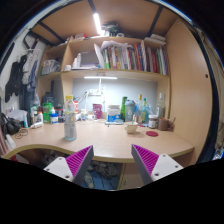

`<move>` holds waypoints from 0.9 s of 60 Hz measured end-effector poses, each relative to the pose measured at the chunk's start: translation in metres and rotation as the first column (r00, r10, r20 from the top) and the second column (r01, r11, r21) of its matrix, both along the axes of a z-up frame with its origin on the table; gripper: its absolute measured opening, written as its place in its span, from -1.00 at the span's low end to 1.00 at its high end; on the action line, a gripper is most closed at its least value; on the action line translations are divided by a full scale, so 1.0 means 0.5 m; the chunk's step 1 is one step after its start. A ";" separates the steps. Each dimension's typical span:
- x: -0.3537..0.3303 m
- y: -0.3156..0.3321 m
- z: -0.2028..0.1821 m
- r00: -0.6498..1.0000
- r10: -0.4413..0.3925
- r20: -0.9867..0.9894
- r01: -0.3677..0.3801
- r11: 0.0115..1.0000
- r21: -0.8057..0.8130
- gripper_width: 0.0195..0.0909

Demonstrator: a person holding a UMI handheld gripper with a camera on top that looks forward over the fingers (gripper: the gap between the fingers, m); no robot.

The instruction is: Pour water

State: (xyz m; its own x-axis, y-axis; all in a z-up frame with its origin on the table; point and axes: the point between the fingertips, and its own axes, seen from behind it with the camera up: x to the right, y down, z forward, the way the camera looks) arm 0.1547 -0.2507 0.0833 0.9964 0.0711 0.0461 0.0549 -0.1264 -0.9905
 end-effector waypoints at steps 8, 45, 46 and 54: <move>0.011 0.012 0.002 1.000 -0.006 0.001 0.006 1.000 -0.001 0.84; -0.230 0.148 0.023 0.967 0.225 -0.120 -0.219 0.974 0.059 0.82; -0.248 0.152 0.026 0.962 0.242 -0.125 -0.234 0.969 0.076 0.82; -0.382 0.209 0.038 0.928 0.353 -0.118 -0.337 0.932 0.132 0.82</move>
